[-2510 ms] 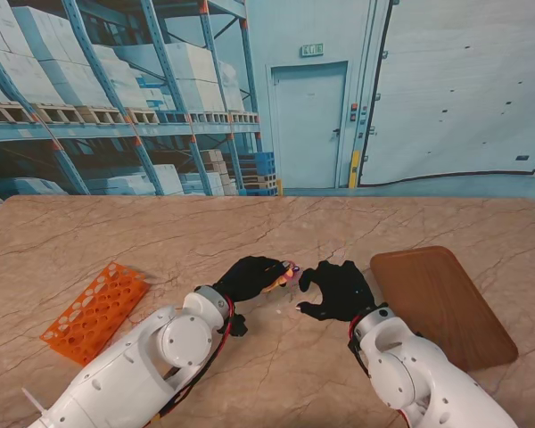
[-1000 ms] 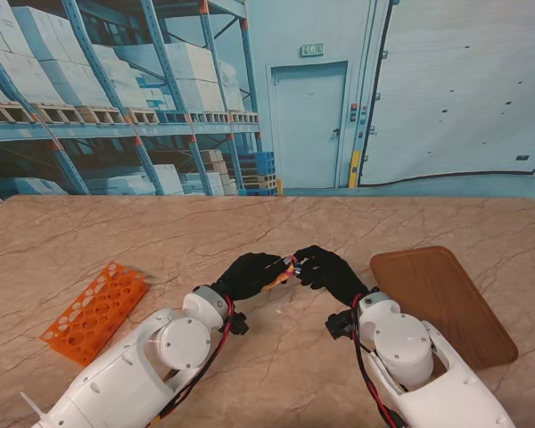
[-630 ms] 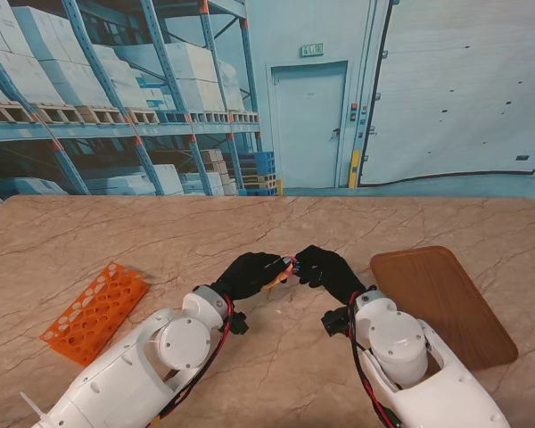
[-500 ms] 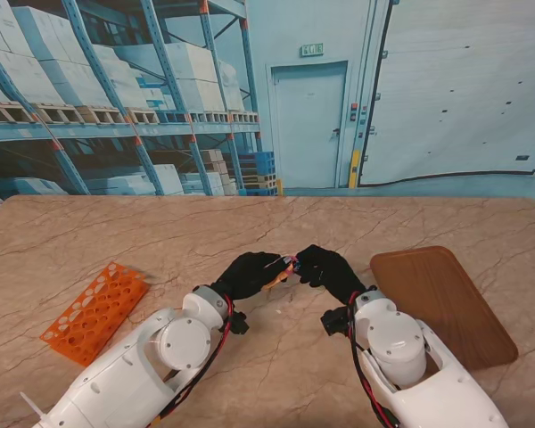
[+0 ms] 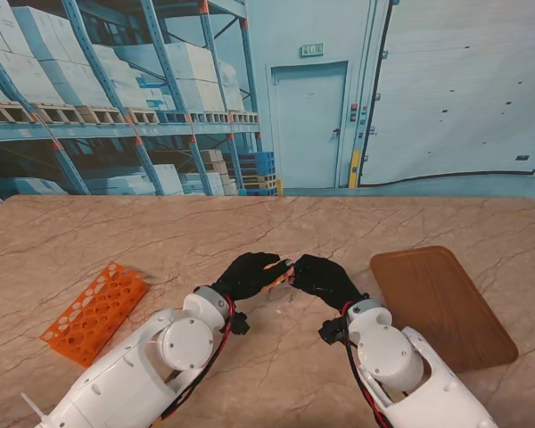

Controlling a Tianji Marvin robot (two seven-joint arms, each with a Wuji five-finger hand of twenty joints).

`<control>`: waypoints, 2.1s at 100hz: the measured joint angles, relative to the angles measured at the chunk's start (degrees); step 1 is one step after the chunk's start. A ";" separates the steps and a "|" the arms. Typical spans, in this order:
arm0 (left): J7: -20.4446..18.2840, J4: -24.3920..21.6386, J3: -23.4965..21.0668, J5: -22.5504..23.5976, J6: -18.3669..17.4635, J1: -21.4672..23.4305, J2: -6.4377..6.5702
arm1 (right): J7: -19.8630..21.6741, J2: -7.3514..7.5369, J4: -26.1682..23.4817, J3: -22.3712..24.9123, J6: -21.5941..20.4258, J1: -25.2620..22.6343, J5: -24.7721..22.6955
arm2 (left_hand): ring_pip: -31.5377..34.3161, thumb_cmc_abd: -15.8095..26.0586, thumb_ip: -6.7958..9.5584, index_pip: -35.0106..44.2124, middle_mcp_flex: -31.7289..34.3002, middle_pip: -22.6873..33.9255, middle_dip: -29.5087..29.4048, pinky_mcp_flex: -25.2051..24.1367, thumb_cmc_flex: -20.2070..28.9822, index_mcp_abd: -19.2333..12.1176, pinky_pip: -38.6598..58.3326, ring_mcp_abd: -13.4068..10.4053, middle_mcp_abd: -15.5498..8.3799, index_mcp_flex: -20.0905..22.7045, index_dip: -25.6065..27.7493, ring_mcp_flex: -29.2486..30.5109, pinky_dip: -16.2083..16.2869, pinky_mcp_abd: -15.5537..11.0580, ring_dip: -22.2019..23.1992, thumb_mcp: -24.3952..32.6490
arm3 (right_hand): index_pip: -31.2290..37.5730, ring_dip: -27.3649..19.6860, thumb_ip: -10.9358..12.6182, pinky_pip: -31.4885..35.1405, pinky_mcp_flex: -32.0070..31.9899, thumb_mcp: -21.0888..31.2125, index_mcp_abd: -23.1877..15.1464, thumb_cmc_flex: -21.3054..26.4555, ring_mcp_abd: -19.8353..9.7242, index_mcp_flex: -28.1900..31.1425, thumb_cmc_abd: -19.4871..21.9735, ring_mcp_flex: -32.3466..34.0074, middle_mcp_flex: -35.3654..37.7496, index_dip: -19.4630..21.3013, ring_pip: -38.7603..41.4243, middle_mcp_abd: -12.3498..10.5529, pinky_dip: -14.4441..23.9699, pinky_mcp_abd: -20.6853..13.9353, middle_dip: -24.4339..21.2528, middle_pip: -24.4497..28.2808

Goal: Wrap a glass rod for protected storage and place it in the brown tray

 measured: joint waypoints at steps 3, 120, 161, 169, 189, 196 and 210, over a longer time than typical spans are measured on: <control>0.00 0.00 0.02 0.07 0.01 0.01 -0.01 | -0.30 0.06 0.14 -0.18 -0.35 0.00 -0.62 | 0.02 -0.01 -0.01 0.02 0.00 0.00 0.00 0.00 0.44 0.00 0.00 -0.01 0.00 0.00 0.03 0.00 0.00 0.00 0.00 -0.14 | -0.12 0.06 0.00 0.00 0.11 0.00 0.26 0.00 0.07 0.35 -0.02 0.00 0.00 0.00 0.15 -0.01 0.00 0.01 0.00 0.00; 2.91 0.52 -0.05 1.31 0.68 -0.04 -0.61 | -11.24 2.24 -1.55 1.71 -12.15 -4.62 -23.67 | 0.05 -12.36 -5.84 3.89 0.58 -1.22 -0.78 0.00 2.32 0.17 0.02 -0.35 0.10 -1.70 -5.37 0.00 0.00 -0.51 -0.06 11.61 | 0.02 0.58 -0.02 2.34 1.80 3.30 5.39 -0.11 0.89 3.45 -1.79 3.23 4.54 -1.57 3.11 -0.47 -0.07 1.47 -0.83 1.65; 4.67 2.49 0.46 3.10 -2.54 -0.81 -0.70 | -9.96 1.50 -2.49 1.63 -10.04 -4.69 -19.04 | 0.05 -13.60 -11.03 6.49 0.58 -1.40 -0.87 0.00 2.13 -0.09 0.05 -0.60 0.29 -1.72 -5.70 0.08 -0.73 -0.78 -0.06 14.26 | 1.59 0.59 0.04 2.83 1.80 3.98 7.68 -0.10 1.16 3.45 -1.80 3.23 4.54 -1.57 3.11 -0.22 -0.69 1.50 -0.85 1.66; 4.54 2.57 0.42 2.90 -3.32 -0.81 -0.65 | -10.09 1.49 -2.37 1.45 -9.87 -4.46 -19.03 | 0.06 -13.60 -11.02 6.49 0.58 -1.40 -0.87 0.00 0.65 -0.12 0.07 -1.03 -0.14 -1.72 -5.70 0.09 -1.33 -1.23 -0.07 15.11 | 1.39 0.58 0.09 2.84 1.80 3.98 7.71 -0.10 1.16 3.45 -1.80 3.23 4.54 -1.54 3.12 -0.22 -0.71 1.50 -0.85 1.66; 3.08 2.38 0.26 1.36 -5.20 -0.73 -0.66 | -10.61 1.04 -1.19 0.46 -9.17 -3.28 -18.59 | 0.06 -13.67 -11.03 4.66 0.58 -1.40 -0.84 0.00 -3.51 -0.15 0.07 -2.07 -1.42 -1.72 -0.04 0.11 -1.41 -2.42 -0.09 15.78 | 0.70 0.58 0.09 2.85 1.80 3.98 6.82 -0.10 1.16 3.45 -1.80 3.23 4.54 -1.54 3.12 -0.22 -0.74 1.50 -0.85 1.66; 2.83 2.39 0.35 1.40 -5.67 -0.76 -0.65 | -10.81 0.86 -0.85 0.35 -8.94 -2.98 -18.25 | 0.05 -15.00 -11.02 4.36 0.58 -1.40 -0.80 0.00 -4.19 -0.18 0.07 -2.16 -1.48 -1.72 0.11 0.11 -1.41 -2.52 -0.09 15.80 | 0.69 0.58 0.09 2.85 1.80 3.98 6.75 -0.10 1.17 3.45 -1.80 3.23 4.54 -1.54 3.12 -0.21 -0.74 1.50 -0.85 1.66; 2.77 2.55 0.50 1.93 -6.32 -0.92 -0.60 | -10.92 0.74 -0.68 0.32 -8.84 -2.80 -18.06 | 0.00 -16.78 -11.01 4.32 0.54 -1.40 -0.71 0.00 -4.35 -0.59 0.07 -2.35 -1.49 -1.72 0.71 0.11 -2.09 -2.75 -0.09 15.85 | 0.69 0.58 0.09 2.86 1.80 3.98 6.69 -0.09 1.16 3.45 -1.80 3.23 4.53 -1.54 3.12 -0.21 -0.75 1.50 -0.85 2.10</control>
